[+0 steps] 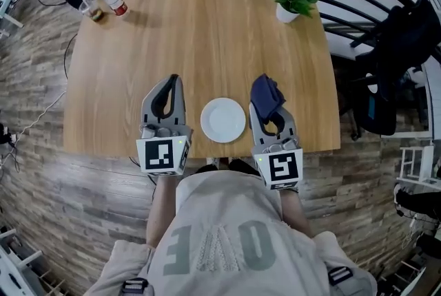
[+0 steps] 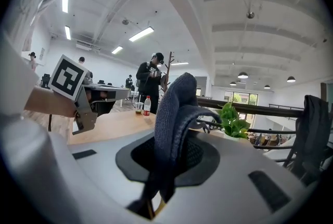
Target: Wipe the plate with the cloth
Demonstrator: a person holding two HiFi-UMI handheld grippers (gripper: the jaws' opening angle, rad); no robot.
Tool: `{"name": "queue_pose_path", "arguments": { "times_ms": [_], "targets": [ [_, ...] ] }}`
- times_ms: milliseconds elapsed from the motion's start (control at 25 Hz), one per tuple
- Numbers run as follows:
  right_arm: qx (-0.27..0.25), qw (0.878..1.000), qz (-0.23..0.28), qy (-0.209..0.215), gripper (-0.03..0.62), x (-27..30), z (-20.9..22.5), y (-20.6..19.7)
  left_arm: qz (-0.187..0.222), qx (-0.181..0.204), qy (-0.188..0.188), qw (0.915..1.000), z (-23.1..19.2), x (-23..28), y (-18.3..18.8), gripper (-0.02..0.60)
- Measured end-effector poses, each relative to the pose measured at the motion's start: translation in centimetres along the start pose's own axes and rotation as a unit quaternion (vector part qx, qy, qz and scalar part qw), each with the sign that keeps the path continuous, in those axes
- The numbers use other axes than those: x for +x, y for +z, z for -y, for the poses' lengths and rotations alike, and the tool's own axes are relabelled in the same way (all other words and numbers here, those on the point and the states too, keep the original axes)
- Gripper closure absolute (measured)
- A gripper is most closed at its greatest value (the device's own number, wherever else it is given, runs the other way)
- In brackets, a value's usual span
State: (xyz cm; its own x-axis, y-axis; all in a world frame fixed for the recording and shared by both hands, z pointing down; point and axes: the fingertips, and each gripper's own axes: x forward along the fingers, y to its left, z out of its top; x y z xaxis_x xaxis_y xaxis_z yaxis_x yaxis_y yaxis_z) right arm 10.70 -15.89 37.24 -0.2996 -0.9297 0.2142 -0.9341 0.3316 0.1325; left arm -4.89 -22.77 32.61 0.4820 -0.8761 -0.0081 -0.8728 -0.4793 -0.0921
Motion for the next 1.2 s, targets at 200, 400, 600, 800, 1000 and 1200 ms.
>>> {"name": "queue_pose_path", "arguments": {
  "times_ms": [200,400,600,800,1000,1200],
  "targets": [
    [0.003,1.0,0.004,0.025,0.537,1.3,2.2,-0.2,0.001,-0.001,0.024,0.9997,-0.6,1.0,0.8,0.573],
    [-0.004,0.999,0.005,0.044,0.537,2.2,2.9,-0.5,-0.08,-0.061,-0.088,0.991,1.8,2.5,-2.3,0.419],
    [0.009,0.998,-0.017,0.065,0.537,2.7,2.6,-2.2,-0.186,-0.12,-0.097,0.9703,2.9,2.4,-8.2,0.374],
    [0.003,0.996,-0.035,0.086,0.537,2.9,1.5,-3.6,-0.282,-0.276,-0.102,0.9131,4.8,0.1,-15.9,0.376],
    [0.001,0.993,-0.049,0.107,0.537,2.9,0.3,-4.6,-0.376,-0.33,-0.086,0.8616,6.5,-3.3,-22.4,0.376],
    [-0.002,0.991,-0.059,0.117,0.537,2.8,-0.3,-5.4,-0.42,-0.342,-0.076,0.8371,7.2,-4.8,-25.3,0.376]
  ]
}}
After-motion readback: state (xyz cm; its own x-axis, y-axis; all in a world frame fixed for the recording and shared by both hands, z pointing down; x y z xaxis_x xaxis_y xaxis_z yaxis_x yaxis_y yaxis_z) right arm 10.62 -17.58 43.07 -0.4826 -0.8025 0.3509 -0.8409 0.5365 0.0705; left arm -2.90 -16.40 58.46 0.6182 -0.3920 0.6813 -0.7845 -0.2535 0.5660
